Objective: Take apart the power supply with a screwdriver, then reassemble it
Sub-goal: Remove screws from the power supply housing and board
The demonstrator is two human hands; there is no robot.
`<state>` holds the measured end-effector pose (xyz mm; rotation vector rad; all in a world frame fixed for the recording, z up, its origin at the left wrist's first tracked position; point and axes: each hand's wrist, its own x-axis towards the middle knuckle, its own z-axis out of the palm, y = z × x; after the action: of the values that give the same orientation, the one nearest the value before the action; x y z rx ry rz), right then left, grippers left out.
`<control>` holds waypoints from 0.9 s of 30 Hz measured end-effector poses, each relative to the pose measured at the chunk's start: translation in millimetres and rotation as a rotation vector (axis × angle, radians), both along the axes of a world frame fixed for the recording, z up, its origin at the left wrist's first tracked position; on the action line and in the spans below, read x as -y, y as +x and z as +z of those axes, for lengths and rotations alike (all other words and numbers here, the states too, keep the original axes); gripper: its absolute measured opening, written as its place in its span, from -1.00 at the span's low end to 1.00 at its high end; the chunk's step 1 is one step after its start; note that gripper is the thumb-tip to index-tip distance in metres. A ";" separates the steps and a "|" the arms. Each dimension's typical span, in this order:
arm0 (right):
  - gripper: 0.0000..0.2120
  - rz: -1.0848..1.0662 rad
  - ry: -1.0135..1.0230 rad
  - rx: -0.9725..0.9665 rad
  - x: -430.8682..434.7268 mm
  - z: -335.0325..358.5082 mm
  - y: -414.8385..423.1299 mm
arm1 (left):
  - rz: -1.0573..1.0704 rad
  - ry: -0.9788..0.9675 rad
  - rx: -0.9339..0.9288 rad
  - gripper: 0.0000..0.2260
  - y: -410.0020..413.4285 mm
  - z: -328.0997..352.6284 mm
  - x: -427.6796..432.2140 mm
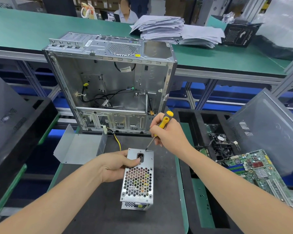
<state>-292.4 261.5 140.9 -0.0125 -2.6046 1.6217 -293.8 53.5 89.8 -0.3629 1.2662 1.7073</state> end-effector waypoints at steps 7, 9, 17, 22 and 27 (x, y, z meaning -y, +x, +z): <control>-0.88 0.014 -0.022 0.012 3.4 6.4 -4.2 | -0.006 -0.027 -0.005 -0.68 -4.7 -3.1 0.8; -0.87 0.031 -0.030 0.014 4.3 7.4 -4.4 | 0.004 -0.028 -0.004 -0.68 -4.6 -3.2 0.2; -0.88 0.051 -0.035 0.027 10.2 2.4 -2.9 | 0.038 0.005 0.032 -0.64 -3.5 -2.9 2.4; -0.86 0.039 -0.045 0.029 8.8 2.7 -3.3 | 0.017 0.010 0.018 -0.66 -3.6 -3.8 -0.9; -0.87 0.050 -0.007 0.024 10.9 1.3 -2.9 | -0.011 0.014 0.010 -0.62 -4.8 -3.9 -0.1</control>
<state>-295.3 250.6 142.2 0.0332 -2.6378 1.6570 -298.6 53.6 85.9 -0.3557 1.2466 1.7021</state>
